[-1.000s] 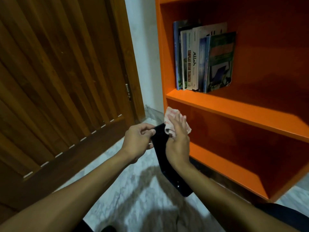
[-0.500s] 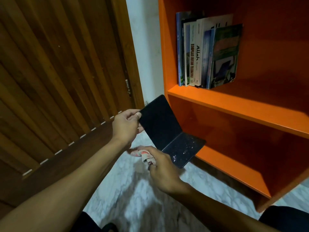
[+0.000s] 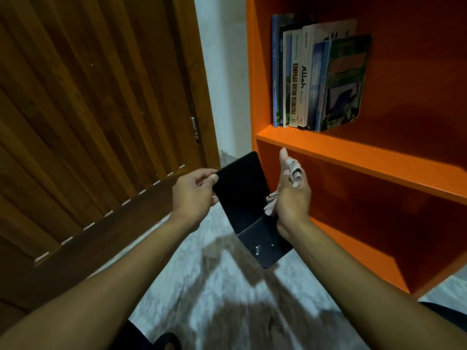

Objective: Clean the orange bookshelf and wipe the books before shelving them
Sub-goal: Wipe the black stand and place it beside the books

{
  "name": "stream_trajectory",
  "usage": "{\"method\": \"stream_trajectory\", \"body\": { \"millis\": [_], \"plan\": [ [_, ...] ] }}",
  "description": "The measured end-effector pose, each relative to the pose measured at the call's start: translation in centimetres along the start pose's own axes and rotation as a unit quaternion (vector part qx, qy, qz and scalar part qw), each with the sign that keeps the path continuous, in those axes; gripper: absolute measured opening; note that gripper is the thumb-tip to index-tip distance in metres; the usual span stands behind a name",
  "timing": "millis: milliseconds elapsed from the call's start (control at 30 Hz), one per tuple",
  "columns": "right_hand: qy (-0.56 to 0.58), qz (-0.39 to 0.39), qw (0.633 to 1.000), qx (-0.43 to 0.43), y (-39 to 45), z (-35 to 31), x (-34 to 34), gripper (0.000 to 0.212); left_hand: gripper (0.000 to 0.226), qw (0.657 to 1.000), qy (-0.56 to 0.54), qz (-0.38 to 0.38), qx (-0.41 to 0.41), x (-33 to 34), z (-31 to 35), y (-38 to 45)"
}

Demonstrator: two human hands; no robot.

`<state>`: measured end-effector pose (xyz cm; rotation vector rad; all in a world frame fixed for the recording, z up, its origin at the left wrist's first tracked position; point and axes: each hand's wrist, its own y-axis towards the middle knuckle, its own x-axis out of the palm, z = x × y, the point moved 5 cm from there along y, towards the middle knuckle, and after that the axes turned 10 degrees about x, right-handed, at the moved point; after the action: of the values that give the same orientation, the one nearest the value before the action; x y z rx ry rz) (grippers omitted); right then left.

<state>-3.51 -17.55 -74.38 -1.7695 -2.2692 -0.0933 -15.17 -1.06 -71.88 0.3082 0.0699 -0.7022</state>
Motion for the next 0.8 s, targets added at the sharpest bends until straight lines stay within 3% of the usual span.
{"method": "stream_trajectory", "body": {
  "millis": [133,267,333,467,667,800],
  "plan": [
    [-0.096,-0.01,0.995,-0.024,-1.0,3.2,1.8,0.056,0.02,0.999,-0.049,-0.009,-0.015,2.8,0.5,-0.8],
    [-0.06,-0.067,0.995,0.054,-4.2,5.9,3.7,0.035,0.018,0.997,-0.069,0.039,-0.021,2.7,0.5,-0.2],
    [-0.078,-0.112,0.989,0.055,-5.6,7.2,4.3,0.026,0.017,0.998,-0.039,0.054,-0.007,2.0,0.1,0.5],
    [-0.089,-0.206,0.968,0.114,-6.9,8.6,5.2,0.031,0.021,0.986,0.121,0.032,0.107,0.6,0.1,0.8],
    [-0.188,-0.191,0.953,0.143,-4.2,6.8,4.0,0.032,0.018,0.98,0.172,0.033,0.098,-2.0,-1.3,1.6],
    [-0.225,-0.168,0.953,0.111,-1.3,3.3,1.6,0.016,0.017,0.978,0.181,0.028,0.095,-3.1,-2.0,1.9]
  ]
}}
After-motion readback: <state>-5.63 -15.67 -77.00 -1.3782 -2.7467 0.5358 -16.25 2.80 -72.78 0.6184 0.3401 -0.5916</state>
